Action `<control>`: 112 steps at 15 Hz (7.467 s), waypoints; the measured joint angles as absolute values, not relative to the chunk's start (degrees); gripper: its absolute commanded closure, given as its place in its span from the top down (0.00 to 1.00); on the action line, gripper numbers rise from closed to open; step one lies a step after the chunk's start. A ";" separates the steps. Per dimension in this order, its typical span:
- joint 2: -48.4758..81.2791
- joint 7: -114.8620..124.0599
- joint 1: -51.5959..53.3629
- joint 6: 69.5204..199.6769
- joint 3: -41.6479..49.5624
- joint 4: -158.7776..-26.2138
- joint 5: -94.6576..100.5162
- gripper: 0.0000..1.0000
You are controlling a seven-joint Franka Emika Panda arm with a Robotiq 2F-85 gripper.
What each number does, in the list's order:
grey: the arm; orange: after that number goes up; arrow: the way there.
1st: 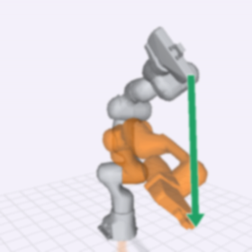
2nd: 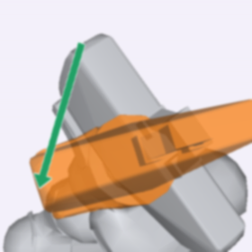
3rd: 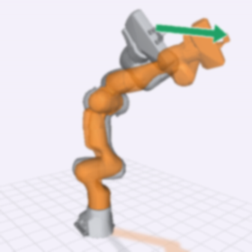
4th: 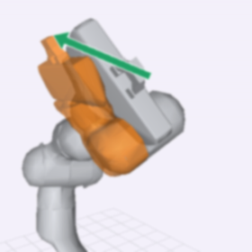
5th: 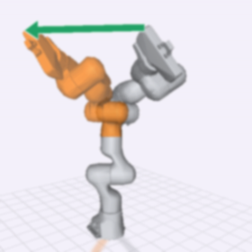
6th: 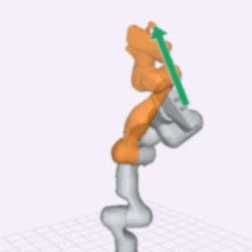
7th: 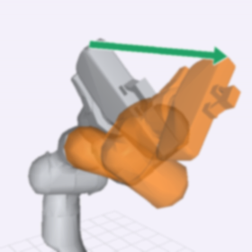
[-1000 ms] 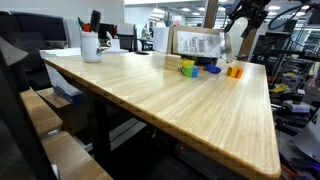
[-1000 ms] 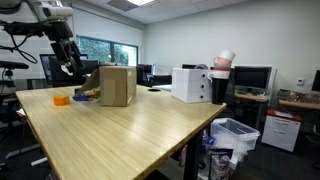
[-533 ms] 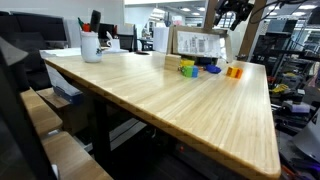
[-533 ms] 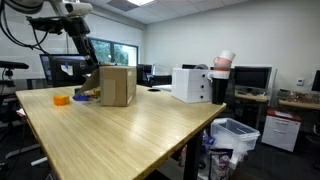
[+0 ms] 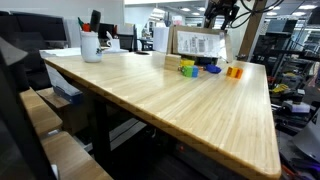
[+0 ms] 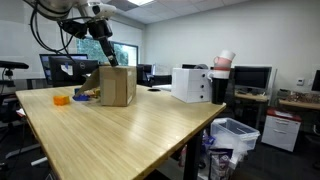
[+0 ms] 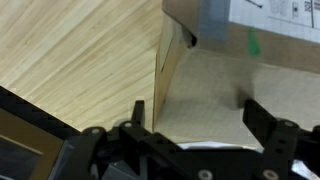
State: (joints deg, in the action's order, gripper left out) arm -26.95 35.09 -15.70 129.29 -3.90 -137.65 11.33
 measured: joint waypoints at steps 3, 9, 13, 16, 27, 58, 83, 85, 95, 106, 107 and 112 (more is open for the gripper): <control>-23.05 34.60 -15.02 126.62 -2.83 -133.43 10.93 0.60; -20.93 32.48 -11.19 114.57 -1.40 -127.55 8.06 0.29; -20.59 32.48 -9.51 108.64 -1.39 -125.53 7.94 0.06; -20.59 32.48 -7.93 105.02 -1.58 -124.74 7.81 0.02; -20.31 32.50 -4.75 99.30 -3.62 -123.21 6.91 0.03; -10.47 34.70 -2.08 98.65 -2.21 -123.33 1.10 0.04; -11.64 40.80 -5.25 115.35 2.81 -122.44 -0.77 0.04; -11.84 41.72 -5.25 116.31 2.89 -122.44 -0.77 0.04; -13.78 44.85 -6.76 124.49 2.92 -122.43 0.90 0.04; -13.88 53.86 -7.54 131.31 1.84 -123.19 9.25 0.03; -13.88 54.90 -7.58 131.85 1.73 -123.38 10.19 0.03; -13.93 61.42 -8.61 134.72 0.54 -124.48 16.98 0.02</control>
